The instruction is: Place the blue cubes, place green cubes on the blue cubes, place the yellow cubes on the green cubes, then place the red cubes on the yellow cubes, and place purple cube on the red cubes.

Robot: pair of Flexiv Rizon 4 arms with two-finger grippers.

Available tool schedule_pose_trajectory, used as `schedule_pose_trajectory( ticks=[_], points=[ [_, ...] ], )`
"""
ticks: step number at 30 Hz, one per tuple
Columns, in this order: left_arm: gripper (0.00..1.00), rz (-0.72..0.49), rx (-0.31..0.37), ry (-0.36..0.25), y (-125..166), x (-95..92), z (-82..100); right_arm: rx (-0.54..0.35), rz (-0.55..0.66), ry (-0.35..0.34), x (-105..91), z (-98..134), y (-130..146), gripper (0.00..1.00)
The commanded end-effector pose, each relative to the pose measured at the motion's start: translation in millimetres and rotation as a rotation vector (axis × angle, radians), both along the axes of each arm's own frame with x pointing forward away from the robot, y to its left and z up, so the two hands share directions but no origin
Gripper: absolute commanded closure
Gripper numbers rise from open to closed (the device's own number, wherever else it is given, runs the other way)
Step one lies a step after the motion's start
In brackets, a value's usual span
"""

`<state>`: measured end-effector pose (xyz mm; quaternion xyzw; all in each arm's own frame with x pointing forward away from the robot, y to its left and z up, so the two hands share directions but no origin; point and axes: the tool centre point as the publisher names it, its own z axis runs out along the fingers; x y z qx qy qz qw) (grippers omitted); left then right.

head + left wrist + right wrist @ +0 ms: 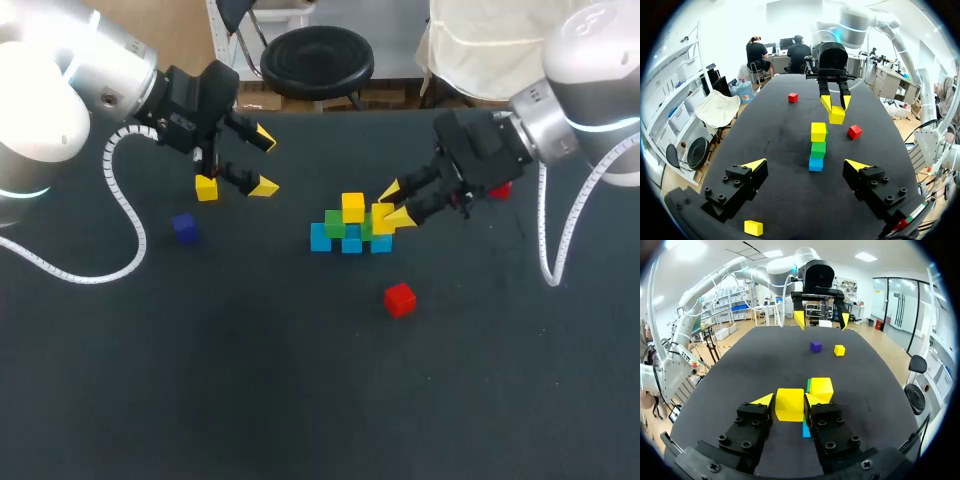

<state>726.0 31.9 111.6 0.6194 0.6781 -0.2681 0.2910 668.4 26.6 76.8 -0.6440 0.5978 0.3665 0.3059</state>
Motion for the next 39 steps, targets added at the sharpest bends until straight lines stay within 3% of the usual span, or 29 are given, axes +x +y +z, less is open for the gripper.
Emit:
schedule_pose_trajectory(
  ticks=[1, 28, 36, 39],
  points=[
    [0.0, -0.001, 0.002, 0.001, -0.3, 0.9, -0.2, 0.003, 0.009, 0.004, 3.6, -1.2, -0.1, 1.0],
    [0.0, -0.001, 0.002, 0.001, -0.3, 0.9, -0.2, 0.01, 0.013, 0.003, 3.6, -1.7, 1.5, 1.0],
    [0.0, -0.001, 0.002, 0.001, -0.3, 0.9, -0.2, 0.009, 0.013, 0.01, 5.0, -4.6, 1.2, 0.82],
    [0.0, -0.001, 0.002, 0.001, -0.3, 0.9, -0.2, 0.008, 0.012, 0.009, 5.3, -4.7, 1.3, 0.82]
  ],
)
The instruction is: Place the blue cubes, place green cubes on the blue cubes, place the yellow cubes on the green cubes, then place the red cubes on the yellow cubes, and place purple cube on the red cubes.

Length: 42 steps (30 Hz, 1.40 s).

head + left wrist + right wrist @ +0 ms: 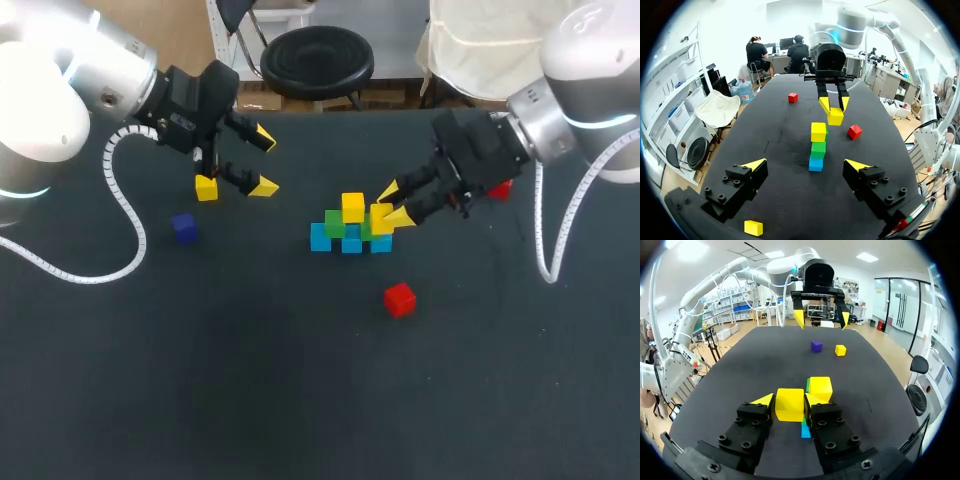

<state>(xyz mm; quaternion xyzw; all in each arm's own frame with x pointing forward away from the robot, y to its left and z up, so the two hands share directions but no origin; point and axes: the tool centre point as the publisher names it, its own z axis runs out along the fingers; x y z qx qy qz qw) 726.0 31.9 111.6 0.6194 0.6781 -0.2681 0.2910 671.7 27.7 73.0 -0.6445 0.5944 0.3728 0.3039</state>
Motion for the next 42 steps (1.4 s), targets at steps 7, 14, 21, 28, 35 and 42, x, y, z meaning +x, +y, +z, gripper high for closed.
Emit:
schedule_pose_trajectory(
  ticks=[7, 14, 21, 28, 35, 42],
  points=[
    [0.0, -0.001, 0.002, 0.001, -0.3, 0.9, -0.2, 0.001, -0.004, -0.004, 3.1, -1.1, -0.7, 0.84],
    [0.0, -0.001, 0.002, 0.001, -0.3, 0.9, -0.2, 0.004, -0.002, -0.003, 5.2, -1.7, 0.1, 0.83],
    [0.0, -0.001, 0.002, 0.001, -0.3, 0.9, -0.2, 0.005, 0.0, -0.002, 7.5, -1.8, 1.0, 0.83],
    [0.0, -0.001, 0.002, 0.001, -0.3, 0.9, -0.2, 0.008, 0.002, 0.006, 8.4, -3.8, 2.0, 0.61],
    [0.0, -0.001, 0.002, 0.001, -0.3, 0.9, -0.2, 0.012, -0.002, 0.012, 8.0, -5.0, 2.0, 0.0],
    [0.0, -0.001, 0.002, 0.001, -0.3, 0.9, -0.2, 0.013, -0.021, -0.002, 5.2, -0.4, -2.6, 0.0]
  ],
)
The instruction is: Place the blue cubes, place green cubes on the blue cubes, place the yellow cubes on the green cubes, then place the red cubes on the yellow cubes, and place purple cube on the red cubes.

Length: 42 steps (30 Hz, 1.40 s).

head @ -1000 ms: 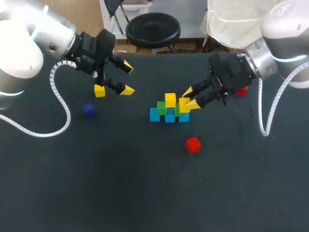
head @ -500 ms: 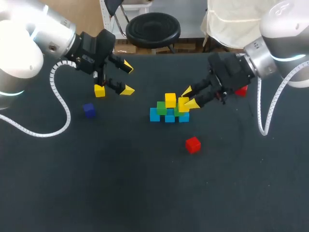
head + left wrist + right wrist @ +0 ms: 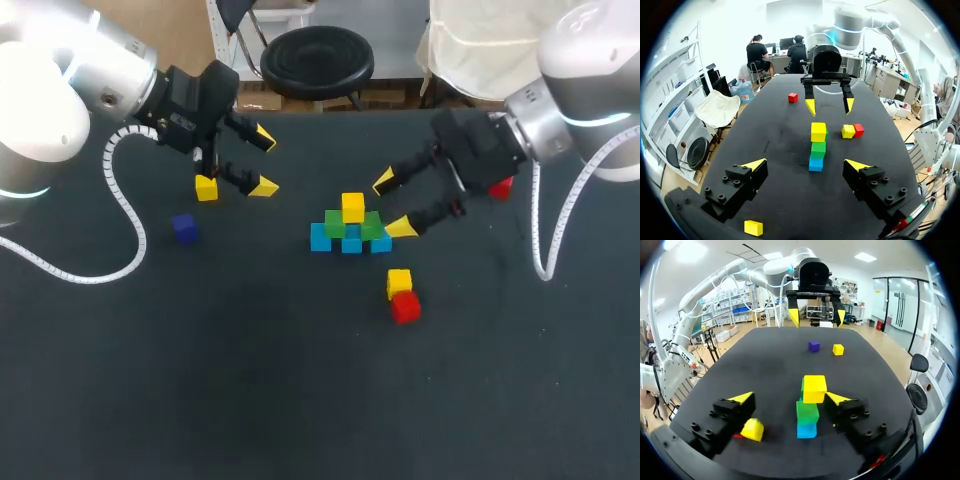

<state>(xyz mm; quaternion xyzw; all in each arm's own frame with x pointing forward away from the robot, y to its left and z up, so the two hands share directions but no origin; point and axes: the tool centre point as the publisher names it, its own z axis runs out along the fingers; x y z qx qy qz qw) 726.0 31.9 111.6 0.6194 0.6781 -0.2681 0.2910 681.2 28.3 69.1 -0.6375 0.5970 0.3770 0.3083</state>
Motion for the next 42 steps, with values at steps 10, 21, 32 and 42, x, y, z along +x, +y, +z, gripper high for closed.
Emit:
schedule_pose_trajectory(
  ticks=[10, 21, 32, 42],
  points=[
    [0.0, -0.001, 0.002, 0.001, 0, 0.9, -0.2, -0.02, -0.078, -0.014, -29.9, 13, -27, 0.0],
    [0.0, -0.001, 0.002, 0.001, 0, 0.9, -0.2, 0.019, -0.135, 0.007, -68.2, -25, -43, 0.0],
    [0.0, -0.001, 0.002, 0.001, 0, 0.9, -0.2, 0.046, -0.133, -0.042, -64.8, -41, -43, 0.0],
    [0.0, -0.001, 0.002, 0.001, 0, 0.9, -0.2, 0.043, -0.102, -0.048, -62.0, -51, -41, 0.0]
  ],
)
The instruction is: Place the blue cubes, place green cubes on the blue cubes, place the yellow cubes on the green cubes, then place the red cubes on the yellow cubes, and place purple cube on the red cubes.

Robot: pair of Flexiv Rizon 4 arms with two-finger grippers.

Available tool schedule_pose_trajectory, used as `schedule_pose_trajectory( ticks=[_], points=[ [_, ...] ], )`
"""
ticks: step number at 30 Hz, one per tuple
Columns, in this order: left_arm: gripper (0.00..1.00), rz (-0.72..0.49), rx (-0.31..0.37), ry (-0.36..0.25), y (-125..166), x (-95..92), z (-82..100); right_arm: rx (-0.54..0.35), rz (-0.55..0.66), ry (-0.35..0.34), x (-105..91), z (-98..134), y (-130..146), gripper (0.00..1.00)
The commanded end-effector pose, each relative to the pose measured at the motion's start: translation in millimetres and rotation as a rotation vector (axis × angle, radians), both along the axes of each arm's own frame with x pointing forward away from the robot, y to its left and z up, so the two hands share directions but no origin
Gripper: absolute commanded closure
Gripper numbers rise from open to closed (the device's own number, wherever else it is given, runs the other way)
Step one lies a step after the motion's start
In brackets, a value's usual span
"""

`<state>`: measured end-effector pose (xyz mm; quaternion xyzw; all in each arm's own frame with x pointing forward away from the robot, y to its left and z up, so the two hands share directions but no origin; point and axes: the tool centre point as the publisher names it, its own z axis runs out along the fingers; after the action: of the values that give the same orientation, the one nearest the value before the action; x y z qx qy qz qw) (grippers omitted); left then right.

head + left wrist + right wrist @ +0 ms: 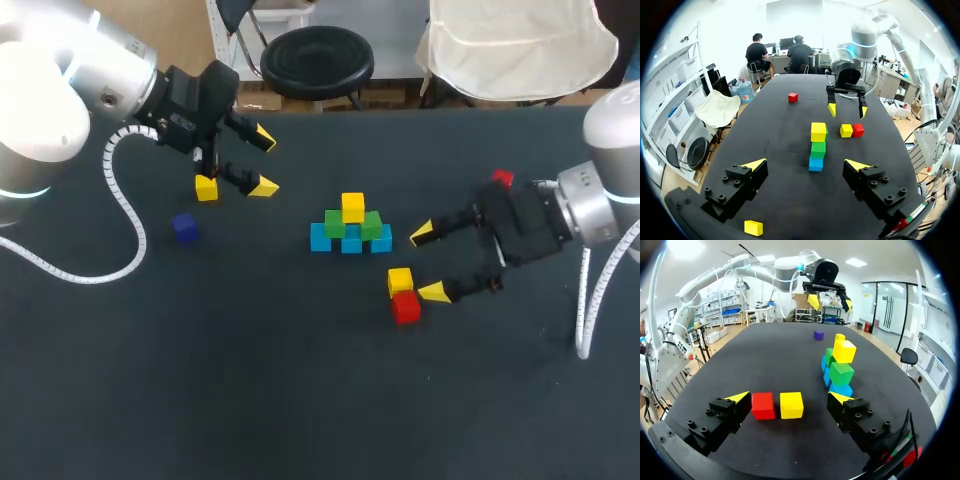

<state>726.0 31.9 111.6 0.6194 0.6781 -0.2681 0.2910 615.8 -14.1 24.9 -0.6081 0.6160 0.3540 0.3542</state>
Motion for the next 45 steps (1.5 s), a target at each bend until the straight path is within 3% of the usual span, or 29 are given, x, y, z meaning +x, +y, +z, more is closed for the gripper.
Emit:
schedule_pose_trajectory(
  ticks=[1, 13, 19, 33, 45],
  points=[
    [0.0, -0.001, 0.002, 0.001, 0, 0.9, -0.2, 0.009, 0.007, 0.003, 3.5, -8, 2, 0.0],
    [0.0, -0.001, 0.002, 0.001, 0, 0.9, -0.2, 0.016, 0.021, 0.013, 6.7, -15, 6, 0.0],
    [0.0, -0.001, 0.002, 0.001, 0, 0.9, -0.2, 0.015, 0.029, 0.019, 8.4, -19, 7, 0.18],
    [0.0, -0.001, 0.002, 0.001, 0, 0.9, -0.2, 0.01, 0.045, 0.022, 15.1, -26, 7, 0.19],
    [0.0, -0.001, 0.002, 0.001, 0, 0.9, -0.2, 0.01, 0.063, 0.034, 17.7, -29, 11, 0.41]
  ],
)
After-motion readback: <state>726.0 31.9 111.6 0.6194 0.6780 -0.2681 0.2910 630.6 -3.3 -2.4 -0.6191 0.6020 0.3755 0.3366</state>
